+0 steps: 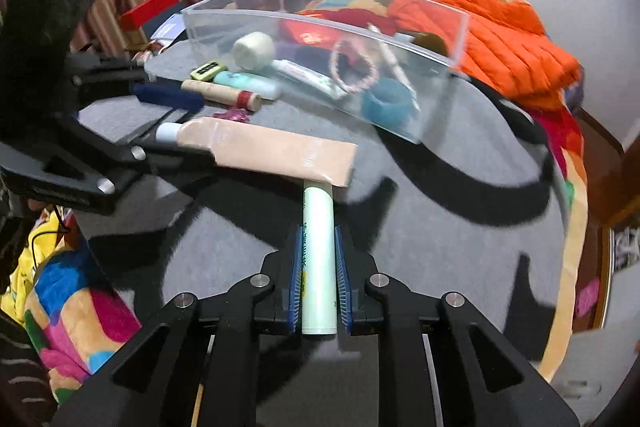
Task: Organize objects
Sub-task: 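Grasp the beige foundation tube with the left tool while the right tool grasps the mint-green tube, then lower the foundation tube and mint-green tube into the clear box and release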
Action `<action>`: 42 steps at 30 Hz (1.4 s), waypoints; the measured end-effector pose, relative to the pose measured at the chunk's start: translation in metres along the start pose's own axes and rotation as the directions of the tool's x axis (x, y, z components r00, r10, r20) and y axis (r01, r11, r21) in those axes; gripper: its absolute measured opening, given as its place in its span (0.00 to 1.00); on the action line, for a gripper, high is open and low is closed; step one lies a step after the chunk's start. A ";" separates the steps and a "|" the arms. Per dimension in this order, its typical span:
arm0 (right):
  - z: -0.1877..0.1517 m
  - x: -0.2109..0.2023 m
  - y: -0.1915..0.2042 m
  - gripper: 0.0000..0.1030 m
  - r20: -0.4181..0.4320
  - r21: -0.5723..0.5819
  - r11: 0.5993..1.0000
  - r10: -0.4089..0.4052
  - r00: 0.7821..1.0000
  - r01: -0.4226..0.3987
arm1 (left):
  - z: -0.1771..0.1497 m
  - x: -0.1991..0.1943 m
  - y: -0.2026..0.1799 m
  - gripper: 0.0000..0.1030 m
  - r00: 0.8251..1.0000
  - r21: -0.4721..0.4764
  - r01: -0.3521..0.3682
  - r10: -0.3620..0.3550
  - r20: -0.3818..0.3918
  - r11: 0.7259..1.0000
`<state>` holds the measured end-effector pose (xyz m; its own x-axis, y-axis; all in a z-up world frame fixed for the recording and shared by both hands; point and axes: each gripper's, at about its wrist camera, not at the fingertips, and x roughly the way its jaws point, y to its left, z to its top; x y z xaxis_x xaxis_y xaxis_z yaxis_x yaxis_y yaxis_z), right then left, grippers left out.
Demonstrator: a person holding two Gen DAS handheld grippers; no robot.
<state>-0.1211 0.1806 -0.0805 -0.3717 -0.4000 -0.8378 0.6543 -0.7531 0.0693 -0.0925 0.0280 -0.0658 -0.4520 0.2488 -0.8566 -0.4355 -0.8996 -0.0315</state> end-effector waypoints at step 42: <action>0.080 -0.058 -0.003 0.14 0.320 0.182 0.983 -0.076 0.944 0.017 | 0.013 -0.111 0.026 0.20 0.911 -0.248 -0.067 0.160 0.380 0.966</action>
<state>-0.1542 0.1648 0.0109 -0.6113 -0.4879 -0.6232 0.5172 -0.8423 0.1521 -0.0641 -0.0183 0.0355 -0.7774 0.2188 -0.5897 -0.1978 -0.9750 -0.1011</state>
